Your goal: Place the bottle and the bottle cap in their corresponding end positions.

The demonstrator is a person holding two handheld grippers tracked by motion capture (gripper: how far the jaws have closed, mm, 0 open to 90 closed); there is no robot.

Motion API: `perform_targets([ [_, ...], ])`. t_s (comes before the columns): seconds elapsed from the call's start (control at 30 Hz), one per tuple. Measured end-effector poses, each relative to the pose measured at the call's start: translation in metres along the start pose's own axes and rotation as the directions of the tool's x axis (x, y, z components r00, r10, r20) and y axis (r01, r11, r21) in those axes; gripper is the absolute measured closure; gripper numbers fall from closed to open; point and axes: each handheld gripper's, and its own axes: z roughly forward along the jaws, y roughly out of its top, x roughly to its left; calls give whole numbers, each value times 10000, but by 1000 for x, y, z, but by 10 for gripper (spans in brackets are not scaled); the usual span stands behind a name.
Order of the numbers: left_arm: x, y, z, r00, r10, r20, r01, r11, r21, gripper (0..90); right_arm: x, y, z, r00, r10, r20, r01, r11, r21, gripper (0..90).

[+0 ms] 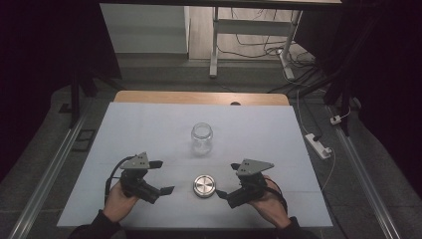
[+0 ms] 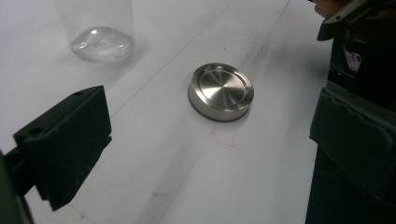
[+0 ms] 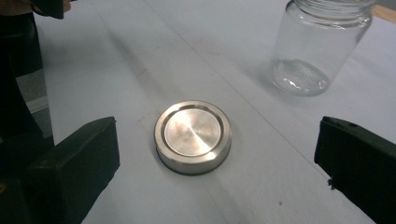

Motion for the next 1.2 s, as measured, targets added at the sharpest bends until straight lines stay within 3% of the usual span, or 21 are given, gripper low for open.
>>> perform_targets([
  [0.63, -7, -30, -38, 9953, -380, -891, 366, 9992, -170, 0, -10, -20, -37, 9945, 523, 908, -508, 9985, -186, 1],
  [0.9, -6, -49, -59, 9864, -863, -1402, 816, 9959, -389, 0, -16, -34, -57, 9844, 954, 1476, -922, 9953, -285, 1],
  [1.2, -5, -72, -74, 9704, -1358, -1998, 1297, 9906, -438, 0, -20, -52, -74, 9683, 1386, 2080, -1357, 9904, -279, 1],
])
